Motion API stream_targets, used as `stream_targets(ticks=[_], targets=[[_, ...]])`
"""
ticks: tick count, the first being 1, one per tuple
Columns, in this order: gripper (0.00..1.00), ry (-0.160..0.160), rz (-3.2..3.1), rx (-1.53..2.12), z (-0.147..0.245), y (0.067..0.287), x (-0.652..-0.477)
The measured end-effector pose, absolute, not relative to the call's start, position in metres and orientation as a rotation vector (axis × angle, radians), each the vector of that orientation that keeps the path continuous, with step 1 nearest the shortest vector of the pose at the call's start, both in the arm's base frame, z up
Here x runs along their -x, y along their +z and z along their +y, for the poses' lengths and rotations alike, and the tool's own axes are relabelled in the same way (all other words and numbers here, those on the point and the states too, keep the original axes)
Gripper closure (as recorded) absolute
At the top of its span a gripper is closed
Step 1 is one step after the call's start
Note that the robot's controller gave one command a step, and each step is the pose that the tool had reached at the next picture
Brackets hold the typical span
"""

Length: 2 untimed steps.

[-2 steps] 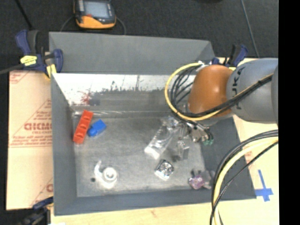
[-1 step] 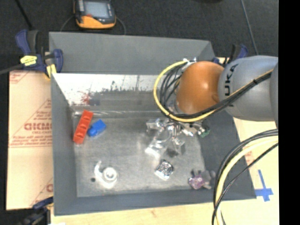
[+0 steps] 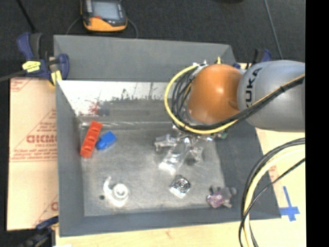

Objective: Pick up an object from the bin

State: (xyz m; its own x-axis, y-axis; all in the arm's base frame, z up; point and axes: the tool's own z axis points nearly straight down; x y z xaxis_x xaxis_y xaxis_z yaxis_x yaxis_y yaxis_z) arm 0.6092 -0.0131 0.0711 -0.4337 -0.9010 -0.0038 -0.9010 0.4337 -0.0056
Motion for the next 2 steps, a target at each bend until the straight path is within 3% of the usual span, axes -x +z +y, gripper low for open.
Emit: stream_targets(ticks=[1,2], targets=[[1.00,-0.001,2.658,1.663,-0.013,0.071,-0.609],[1.00,-0.003,2.110,2.324,-0.022,0.187,-0.585]])
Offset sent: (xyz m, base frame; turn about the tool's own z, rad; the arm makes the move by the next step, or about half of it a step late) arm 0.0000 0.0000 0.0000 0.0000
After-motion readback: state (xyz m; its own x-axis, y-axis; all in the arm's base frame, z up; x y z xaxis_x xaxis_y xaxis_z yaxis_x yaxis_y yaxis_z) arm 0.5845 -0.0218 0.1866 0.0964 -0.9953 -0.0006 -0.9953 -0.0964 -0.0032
